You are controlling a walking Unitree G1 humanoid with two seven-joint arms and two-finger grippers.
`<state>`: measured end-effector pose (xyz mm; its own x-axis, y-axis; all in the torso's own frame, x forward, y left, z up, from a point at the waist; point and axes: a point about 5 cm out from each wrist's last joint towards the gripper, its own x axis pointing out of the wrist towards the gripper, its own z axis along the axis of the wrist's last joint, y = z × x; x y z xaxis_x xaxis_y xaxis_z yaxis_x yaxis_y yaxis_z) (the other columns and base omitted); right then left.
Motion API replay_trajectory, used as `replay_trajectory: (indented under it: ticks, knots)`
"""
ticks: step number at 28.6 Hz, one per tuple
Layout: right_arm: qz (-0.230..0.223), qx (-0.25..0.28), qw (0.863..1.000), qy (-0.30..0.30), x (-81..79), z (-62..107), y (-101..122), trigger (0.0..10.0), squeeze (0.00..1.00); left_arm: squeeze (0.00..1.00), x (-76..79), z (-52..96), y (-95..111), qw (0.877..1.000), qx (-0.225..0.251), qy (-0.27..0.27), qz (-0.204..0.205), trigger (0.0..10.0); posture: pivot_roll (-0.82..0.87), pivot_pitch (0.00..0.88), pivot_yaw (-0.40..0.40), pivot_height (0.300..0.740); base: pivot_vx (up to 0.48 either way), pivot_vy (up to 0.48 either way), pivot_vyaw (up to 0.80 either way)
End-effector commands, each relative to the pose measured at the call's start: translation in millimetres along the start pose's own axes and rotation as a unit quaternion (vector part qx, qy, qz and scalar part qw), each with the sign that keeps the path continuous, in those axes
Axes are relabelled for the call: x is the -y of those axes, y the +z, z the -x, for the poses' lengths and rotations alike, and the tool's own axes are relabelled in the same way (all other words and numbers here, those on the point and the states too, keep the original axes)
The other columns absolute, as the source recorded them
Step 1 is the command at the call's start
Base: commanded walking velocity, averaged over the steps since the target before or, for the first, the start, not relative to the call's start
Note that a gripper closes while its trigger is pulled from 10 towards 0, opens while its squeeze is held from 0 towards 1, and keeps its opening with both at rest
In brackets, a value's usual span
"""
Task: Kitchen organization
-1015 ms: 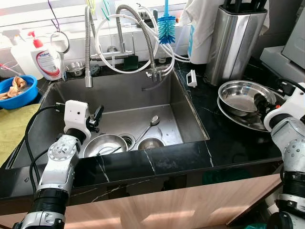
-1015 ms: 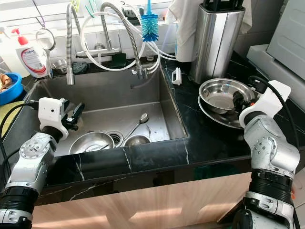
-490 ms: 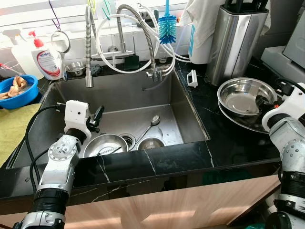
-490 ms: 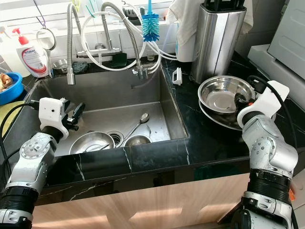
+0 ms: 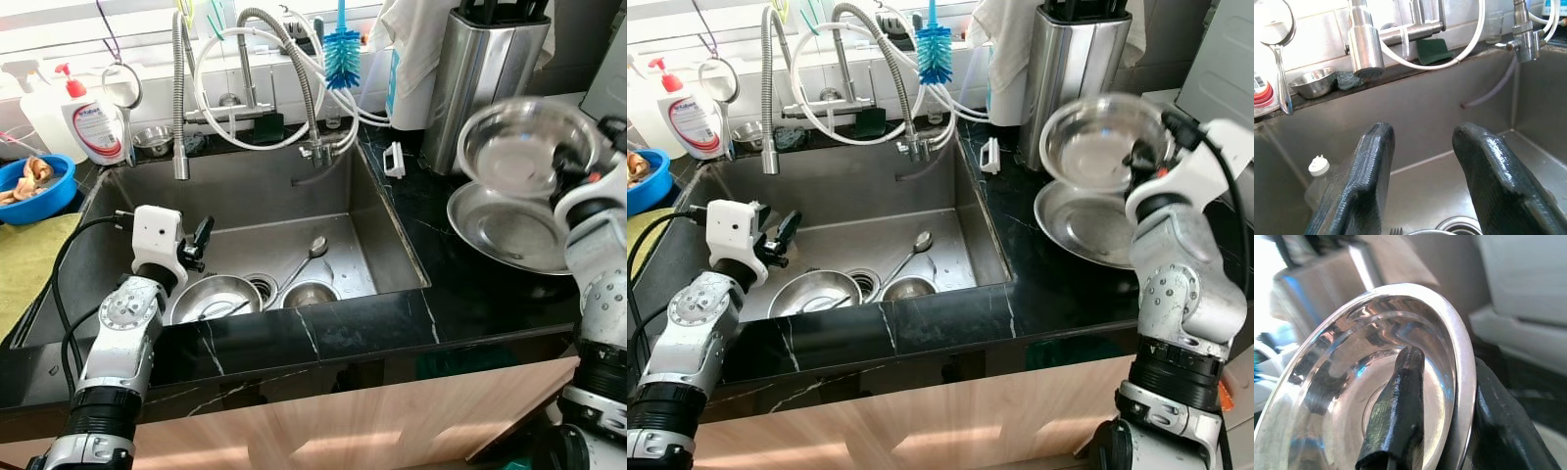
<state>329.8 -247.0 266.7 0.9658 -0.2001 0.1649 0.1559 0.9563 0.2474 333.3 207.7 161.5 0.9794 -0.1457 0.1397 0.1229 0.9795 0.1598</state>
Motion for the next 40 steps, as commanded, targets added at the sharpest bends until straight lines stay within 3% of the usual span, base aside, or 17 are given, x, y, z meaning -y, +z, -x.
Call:
replay_trajectory:
  ticks: [1, 7, 14, 16, 17, 23, 36, 37, 38, 40]
  knots:
    - [0.01, 0.023, 0.992, 0.123, -45.9, 1.9, 5.4, 10.0, 0.0, 0.0, -1.5, -3.5, 8.5, 1.0, 0.012, 0.004, 0.002, 10.0, -0.07, 0.0, 0.071, 0.74, 0.0, 0.0, 0.0]
    - [0.032, -0.064, 0.962, 0.263, -87.5, 10.3, -42.9, 10.0, 0.0, 0.0, -3.0, -1.7, 9.5, 1.0, 0.015, 0.009, 0.001, 10.0, -0.06, 0.0, 0.058, 0.74, 0.0, 0.0, 0.0]
    - [0.061, -0.096, 0.954, 0.278, -88.3, 1.4, -63.3, 10.0, 0.0, 0.0, -3.7, -0.1, 8.4, 1.0, 0.013, 0.011, 0.001, 10.0, -0.06, 0.0, 0.054, 0.74, 0.0, 0.0, 0.0]
    - [0.115, -0.113, 0.941, 0.299, -88.8, -2.8, -78.2, 10.0, 0.0, 0.0, -3.5, -0.2, 8.2, 1.0, 0.012, 0.014, 0.003, 10.0, -0.06, 0.0, 0.051, 0.74, 0.0, 0.0, 0.0]
    - [0.118, -0.114, 0.939, 0.302, -88.9, -2.9, -79.5, 10.0, 0.0, 0.0, -3.4, -0.3, 8.1, 1.0, 0.012, 0.014, 0.004, 10.0, -0.06, 0.0, 0.051, 0.74, 0.0, 0.0, 0.0]
    - [0.1, -0.16, 0.92, 0.343, -86.9, -6.3, -103.7, 10.0, 0.0, 0.0, -3.9, -0.2, 8.6, 1.0, 0.013, 0.014, 0.003, 10.0, -0.05, 0.0, 0.046, 0.74, 0.0, 0.0, 0.0]
    - [0.094, -0.177, 0.913, 0.356, -82.0, -16.9, -114.0, 10.0, 0.01, 0.0, -4.1, 0.5, 8.2, 1.0, 0.011, 0.016, 0.004, 10.0, -0.05, 0.0, 0.045, 0.74, 0.0, 0.0, 0.0]
    - [0.094, -0.176, 0.913, 0.356, -82.3, -17.4, -113.9, 10.0, 0.75, 0.0, -4.1, 0.5, 8.0, 1.0, 0.011, 0.016, 0.004, 10.0, -0.05, 0.0, 0.045, 0.74, 0.0, 0.0, 0.0]
    - [0.094, -0.174, 0.913, 0.356, -82.2, -18.3, -113.8, 10.0, 1.0, 0.0, -4.1, 0.6, 7.8, 1.0, 0.011, 0.015, 0.004, 10.0, -0.05, 0.0, 0.045, 0.74, 0.0, 0.0, 0.0]
    - [0.095, -0.173, 0.914, 0.355, -81.9, -19.4, -113.5, 10.0, 1.0, 0.0, -4.1, 0.2, 7.8, 1.0, 0.011, 0.016, 0.004, 10.0, -0.05, 0.0, 0.046, 0.74, 0.0, 0.0, 0.0]
